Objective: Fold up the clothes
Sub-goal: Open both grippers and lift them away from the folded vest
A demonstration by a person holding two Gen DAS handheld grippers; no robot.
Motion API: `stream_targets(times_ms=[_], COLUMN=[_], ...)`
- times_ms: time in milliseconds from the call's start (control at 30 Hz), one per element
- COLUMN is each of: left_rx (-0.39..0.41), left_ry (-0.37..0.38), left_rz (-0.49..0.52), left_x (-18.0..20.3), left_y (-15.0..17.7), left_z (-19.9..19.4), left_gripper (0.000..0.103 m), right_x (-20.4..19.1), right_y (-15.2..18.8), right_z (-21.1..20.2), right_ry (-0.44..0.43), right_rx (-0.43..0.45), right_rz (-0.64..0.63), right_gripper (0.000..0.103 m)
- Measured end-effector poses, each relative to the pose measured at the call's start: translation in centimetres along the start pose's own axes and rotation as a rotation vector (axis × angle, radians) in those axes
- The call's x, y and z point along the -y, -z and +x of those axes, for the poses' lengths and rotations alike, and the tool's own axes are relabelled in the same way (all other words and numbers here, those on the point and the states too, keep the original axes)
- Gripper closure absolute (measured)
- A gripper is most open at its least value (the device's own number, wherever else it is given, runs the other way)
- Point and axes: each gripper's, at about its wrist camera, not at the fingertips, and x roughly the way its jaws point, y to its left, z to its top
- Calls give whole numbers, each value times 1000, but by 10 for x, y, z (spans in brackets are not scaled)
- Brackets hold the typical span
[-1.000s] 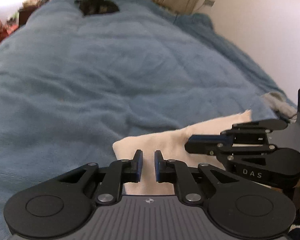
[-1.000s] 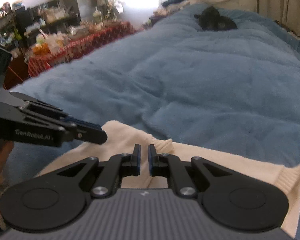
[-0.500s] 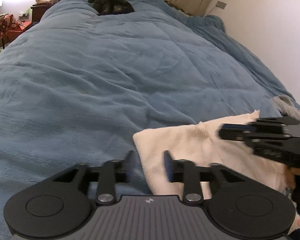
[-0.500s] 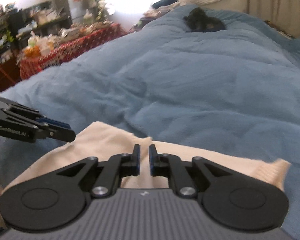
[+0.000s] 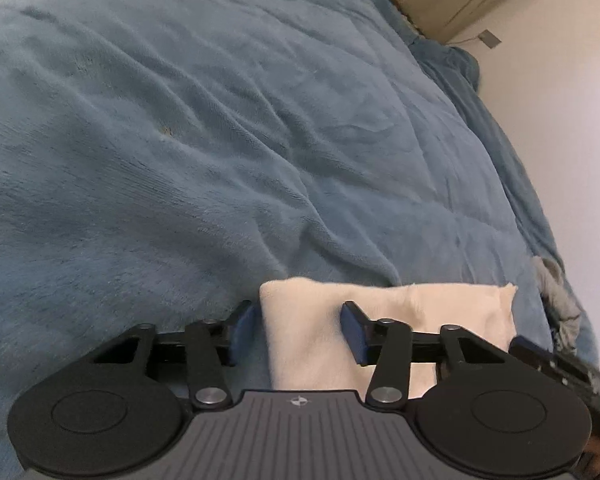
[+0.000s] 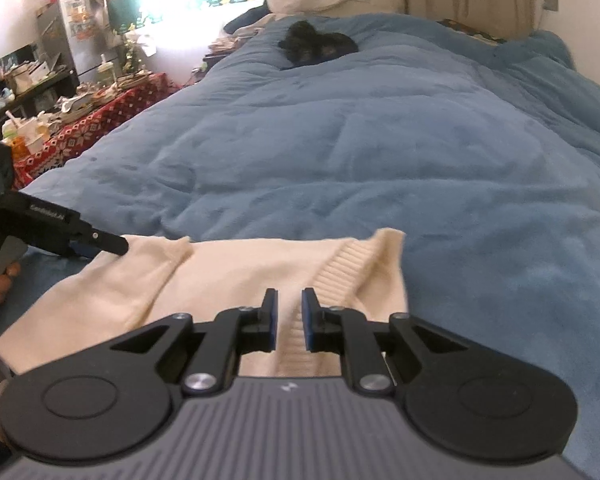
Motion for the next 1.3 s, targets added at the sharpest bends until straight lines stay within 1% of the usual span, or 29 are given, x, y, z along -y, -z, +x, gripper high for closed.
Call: stream_targets(times_ms=[33,67,100,167,200,333,400,467,533,567,600,667,733,800,867,900,933,1000,1067,1133,1167,1233,1300], left_rx=[-1,6,18,53,84,174,195,188,139,125,128,136,172,221,271,277,267,214,170,133,115,112,109], left_ry=[-5,-16,-32,-65,-82,-88,-112,-157,-187,-204,-218,-245,-262,-286,-275,-266,-245,-201,-210,-237,-241,-240,-215], left_rz=[-7,-3,18,71,106,152,208,257,263,254,249,239,254,293,339,365,395,419,443,454,450,451,445], left_x=[0,2,8,19,27,43,52,56,51,47,45,42,45,54,66,74,83,96,103,105,105,108,113], left_y=[-1,0,1,3,4,3,5,9,12,12,13,13,15,17,21,22,24,24,24,24,24,23,24], left_z=[1,1,-2,-10,-17,-49,-56,-48,-27,-19,-17,-12,-19,-29,-38,-37,-35,-22,-2,18,24,28,25], left_gripper=[68,74,77,79,80,81,81,80,79,75,69,66,66,66,66,66,66,66,66,66,68,68,67], right_x=[2,4,4,8,8,10,11,13,15,17,18,20,22,25,28,28,28,29,28,29,30,34,39], right_y=[1,2,2,2,1,-4,-5,-5,-4,-4,-3,-1,1,4,6,8,8,10,12,14,15,18,23], right_z=[-2,-3,-4,-7,-7,-8,-9,-9,-8,-9,-9,-13,-18,-20,-22,-23,-23,-23,-25,-28,-31,-37,-42], right_ry=[3,6,9,14,16,26,32,38,43,47,51,64,75,85,87,87,85,80,77,82,89,104,112], right_rx=[2,3,5,10,14,30,40,43,44,44,43,44,43,39,38,39,40,42,44,48,49,47,41], right_rz=[3,5,6,9,10,11,9,11,19,24,26,22,16,13,20,24,29,38,43,42,40,39,50], right_gripper=[89,89,89,89,89,89,89,89,89,89,89,87,85,84,84,84,84,83,83,83,83,83,83])
